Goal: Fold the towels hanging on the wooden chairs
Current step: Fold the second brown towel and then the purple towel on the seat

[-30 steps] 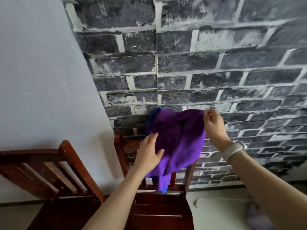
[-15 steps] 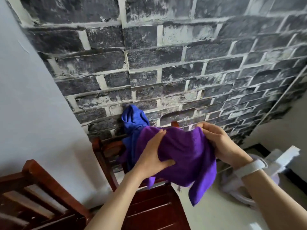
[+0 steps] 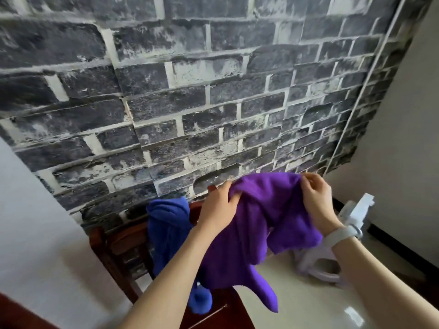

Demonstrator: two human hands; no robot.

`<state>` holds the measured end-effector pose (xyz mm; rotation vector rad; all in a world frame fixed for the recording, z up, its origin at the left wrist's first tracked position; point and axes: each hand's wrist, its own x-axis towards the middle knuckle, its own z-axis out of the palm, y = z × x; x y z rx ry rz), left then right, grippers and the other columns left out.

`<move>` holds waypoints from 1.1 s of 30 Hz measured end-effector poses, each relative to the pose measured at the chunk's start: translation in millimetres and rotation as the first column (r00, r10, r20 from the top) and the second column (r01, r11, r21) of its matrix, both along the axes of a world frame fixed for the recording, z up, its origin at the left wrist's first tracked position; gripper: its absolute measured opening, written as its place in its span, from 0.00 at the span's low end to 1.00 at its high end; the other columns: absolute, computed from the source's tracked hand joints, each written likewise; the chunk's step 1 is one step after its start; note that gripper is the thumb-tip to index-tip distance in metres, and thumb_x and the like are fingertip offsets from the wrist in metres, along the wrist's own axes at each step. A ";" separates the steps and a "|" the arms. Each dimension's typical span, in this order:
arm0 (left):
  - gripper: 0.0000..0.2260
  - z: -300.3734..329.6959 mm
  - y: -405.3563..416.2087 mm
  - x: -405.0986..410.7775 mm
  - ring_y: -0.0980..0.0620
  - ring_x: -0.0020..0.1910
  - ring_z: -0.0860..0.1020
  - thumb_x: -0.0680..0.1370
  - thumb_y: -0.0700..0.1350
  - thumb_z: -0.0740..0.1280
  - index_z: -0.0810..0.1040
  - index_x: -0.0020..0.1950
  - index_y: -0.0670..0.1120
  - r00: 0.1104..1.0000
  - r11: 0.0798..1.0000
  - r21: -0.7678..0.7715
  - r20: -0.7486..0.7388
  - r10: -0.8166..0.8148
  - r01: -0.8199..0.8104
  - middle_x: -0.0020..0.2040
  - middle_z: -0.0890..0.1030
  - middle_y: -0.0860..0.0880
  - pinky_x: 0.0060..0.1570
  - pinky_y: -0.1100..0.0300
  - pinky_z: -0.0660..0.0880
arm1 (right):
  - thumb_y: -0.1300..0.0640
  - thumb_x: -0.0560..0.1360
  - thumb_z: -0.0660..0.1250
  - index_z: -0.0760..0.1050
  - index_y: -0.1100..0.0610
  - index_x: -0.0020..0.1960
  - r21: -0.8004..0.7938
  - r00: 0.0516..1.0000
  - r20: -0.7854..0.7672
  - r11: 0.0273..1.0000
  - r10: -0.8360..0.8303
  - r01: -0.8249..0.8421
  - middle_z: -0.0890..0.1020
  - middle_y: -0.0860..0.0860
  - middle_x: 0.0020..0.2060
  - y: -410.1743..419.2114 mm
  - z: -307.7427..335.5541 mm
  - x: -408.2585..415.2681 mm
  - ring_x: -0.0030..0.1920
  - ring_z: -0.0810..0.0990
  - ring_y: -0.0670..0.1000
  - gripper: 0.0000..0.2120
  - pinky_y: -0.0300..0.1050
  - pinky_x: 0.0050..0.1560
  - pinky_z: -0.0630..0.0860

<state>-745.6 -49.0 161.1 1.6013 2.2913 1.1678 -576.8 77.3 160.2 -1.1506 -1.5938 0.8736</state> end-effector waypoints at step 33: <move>0.06 -23.1 -48.4 -13.7 0.50 0.43 0.77 0.72 0.38 0.69 0.74 0.41 0.48 0.654 0.960 0.027 0.737 0.169 -0.279 0.43 0.80 0.46 0.48 0.55 0.72 | 0.65 0.76 0.59 0.75 0.56 0.40 -0.508 0.922 -0.370 0.807 0.113 -0.302 0.77 0.48 0.29 -53.9 -72.4 -27.4 0.30 0.74 0.45 0.10 0.35 0.34 0.74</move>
